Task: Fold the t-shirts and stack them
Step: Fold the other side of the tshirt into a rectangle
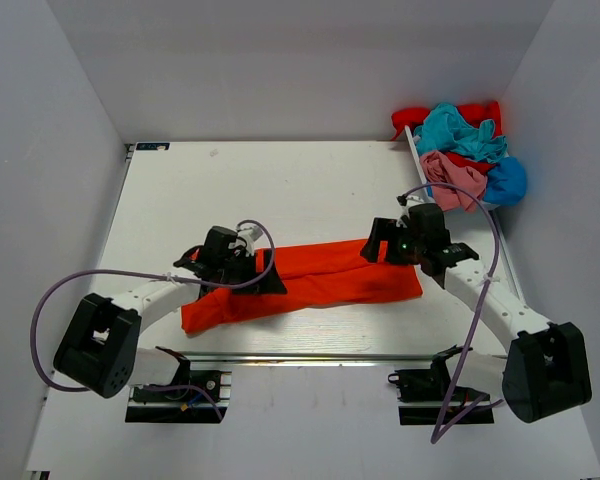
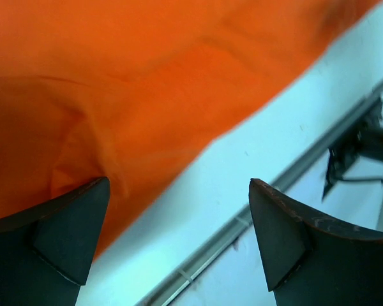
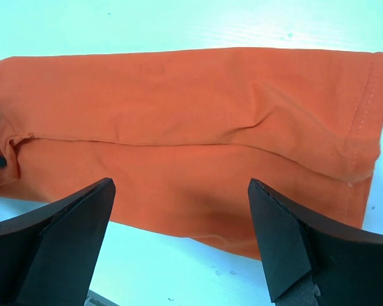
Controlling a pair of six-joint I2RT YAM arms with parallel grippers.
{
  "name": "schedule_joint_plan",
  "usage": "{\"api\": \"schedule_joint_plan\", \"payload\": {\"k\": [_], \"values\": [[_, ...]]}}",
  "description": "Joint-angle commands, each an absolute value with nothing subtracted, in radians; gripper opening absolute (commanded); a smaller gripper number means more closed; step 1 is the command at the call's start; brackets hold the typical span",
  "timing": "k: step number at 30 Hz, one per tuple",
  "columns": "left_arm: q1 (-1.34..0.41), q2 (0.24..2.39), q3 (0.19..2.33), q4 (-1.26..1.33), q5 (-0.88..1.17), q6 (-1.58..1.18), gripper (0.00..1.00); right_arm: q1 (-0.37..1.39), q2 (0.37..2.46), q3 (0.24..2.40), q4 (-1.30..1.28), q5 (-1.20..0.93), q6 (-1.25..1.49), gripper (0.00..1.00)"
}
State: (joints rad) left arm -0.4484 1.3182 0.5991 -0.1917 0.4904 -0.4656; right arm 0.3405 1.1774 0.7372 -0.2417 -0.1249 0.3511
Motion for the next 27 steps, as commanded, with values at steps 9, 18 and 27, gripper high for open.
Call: {"api": "schedule_joint_plan", "payload": {"k": [9,18,27], "values": [[-0.588,1.408,0.637,-0.166,0.646,-0.449,1.0,0.337,1.128,0.726,-0.25,-0.087,0.325,0.9],[-0.611,1.111,0.716,-0.29,0.418,-0.442,1.0,0.348,1.1,0.721,-0.227,-0.12,0.302,0.9],[-0.588,1.031,0.694,-0.503,-0.023,-0.663,1.0,0.523,1.276,0.822,-0.158,-0.212,0.318,0.9]]}}
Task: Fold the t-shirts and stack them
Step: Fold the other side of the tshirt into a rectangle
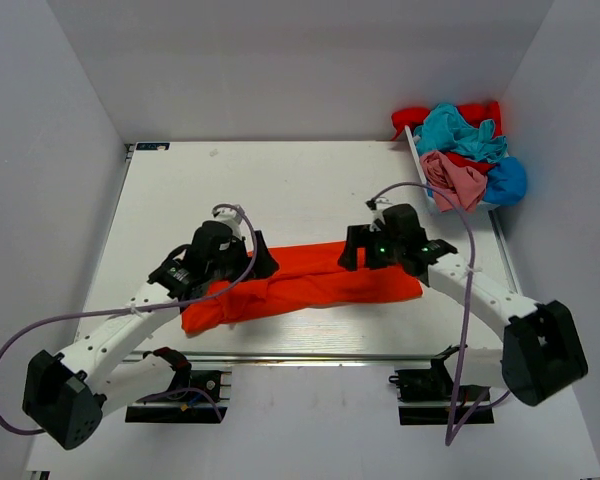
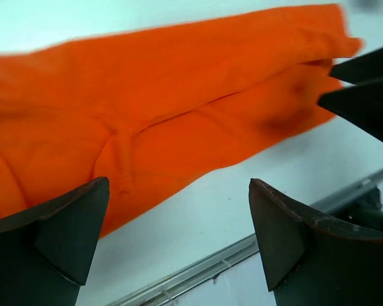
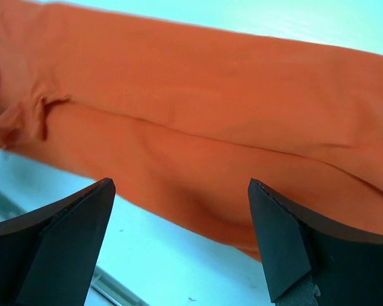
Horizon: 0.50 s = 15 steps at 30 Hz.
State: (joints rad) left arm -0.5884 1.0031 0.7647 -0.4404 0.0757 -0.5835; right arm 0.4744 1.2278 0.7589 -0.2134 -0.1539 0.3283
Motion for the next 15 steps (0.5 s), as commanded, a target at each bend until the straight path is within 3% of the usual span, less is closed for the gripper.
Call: {"api": "schedule_joint_plan", "payload": {"k": [1,9,15], "values": [[-0.578,1.052,0.678,-0.503,-0.023,-0.707,1.0,0.543,1.287,0.845,-0.15,-0.225,0.318,0.9],[-0.551,0.938,0.505,-0.678,-0.181,-0.833,1.0,0.595,1.322,0.893,-0.124,-0.204,0.314,0.9],[-0.542,0.828,0.474,-0.726,-0.336,-0.867,1.0,0.591,1.289,0.842,-0.175,-0.005,0.314,0.9]]}}
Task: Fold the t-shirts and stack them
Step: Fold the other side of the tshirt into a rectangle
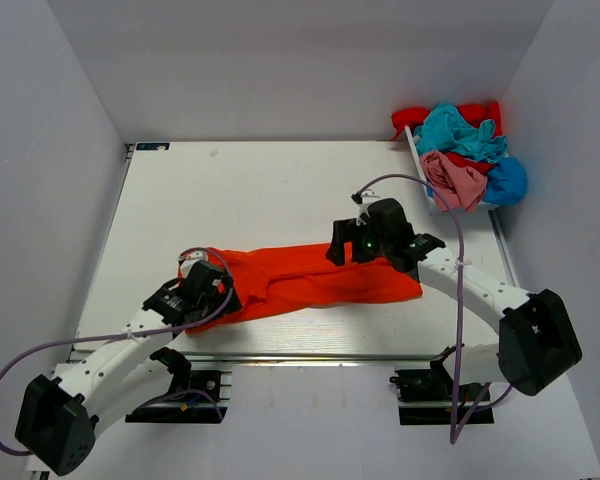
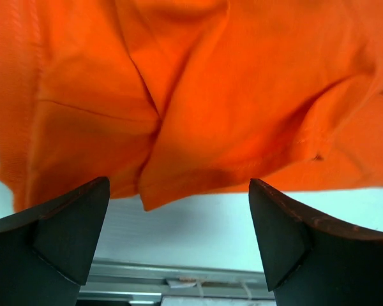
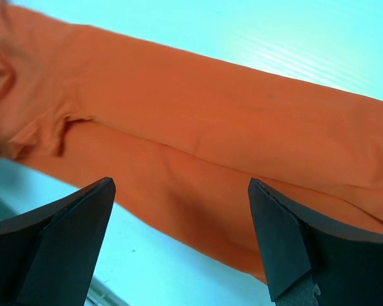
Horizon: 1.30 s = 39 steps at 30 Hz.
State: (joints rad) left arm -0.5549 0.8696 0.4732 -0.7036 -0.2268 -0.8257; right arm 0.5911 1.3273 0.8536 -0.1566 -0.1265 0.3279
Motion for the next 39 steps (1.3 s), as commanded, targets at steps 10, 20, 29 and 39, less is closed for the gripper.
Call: {"api": "schedule_joint_plan", "payload": {"k": [10,20,29,39], "values": [[-0.552,0.88,0.618,-0.571,-0.305,-0.71,1.0,0.589,1.279,0.842,-0.204,0.107,0.333,0.9],[-0.623,1.43,0.861,-0.695,-0.373,-0.643,1.0,0.586,1.282,0.822,-0.229,0.215,0.342,0.9],[-0.641,1.387,0.775,-0.523,-0.276,-0.643,1.0,0.586,1.328,0.831,-0.247,0.271,0.354,0.9],[-0.617,1.211,0.778,-0.606,-0.382,-0.782,1.0,0.497,1.449,0.884,-0.241,0.328,0.425,0.9]]}}
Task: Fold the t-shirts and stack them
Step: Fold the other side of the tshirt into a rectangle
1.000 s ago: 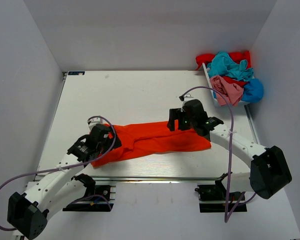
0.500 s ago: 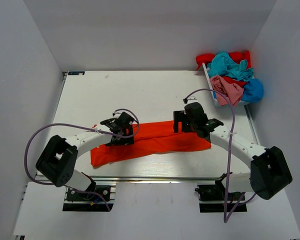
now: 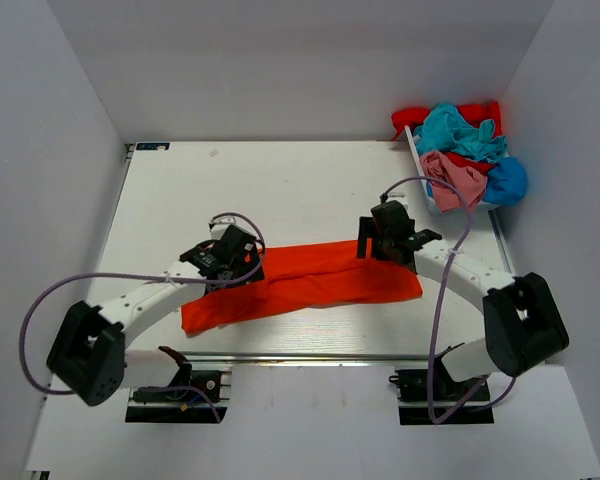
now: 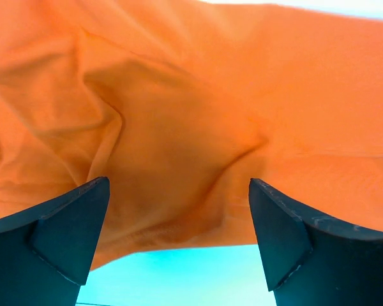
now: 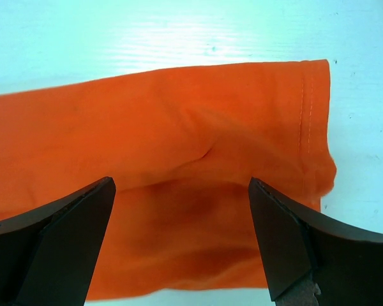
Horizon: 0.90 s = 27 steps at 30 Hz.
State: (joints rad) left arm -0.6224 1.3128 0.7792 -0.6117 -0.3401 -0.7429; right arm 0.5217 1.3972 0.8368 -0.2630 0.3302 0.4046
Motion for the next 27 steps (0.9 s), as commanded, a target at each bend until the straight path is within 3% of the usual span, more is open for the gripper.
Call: {"api": "schedule_joint_plan", "payload": {"k": [1,8,17,23,27], "values": [[-0.608,1.181,0.778,-0.595,-0.391,-0.782,1.0,0.489,1.465,0.893,-0.233,0.318,0.42,0.9],[-0.559,1.261,0.746,-0.606,-0.4,-0.831,1.0,0.431,1.578,0.89,-0.21,0.219,0.426,0.9],[-0.469,1.474,0.769,-0.588,-0.379,-0.873,1.0,0.413,1.51,0.69,-0.21,0.08,0.448,0.9],[-0.397,1.609,0.873,-0.532,-0.365,-0.805,1.0,0.42,1.459,0.603,-0.157,-0.066,0.421,0.88],[-0.367,1.813,1.07,-0.506,-0.33,-0.752,1.0,0.434,1.341,0.532,-0.091,-0.144,0.41,0.9]]}}
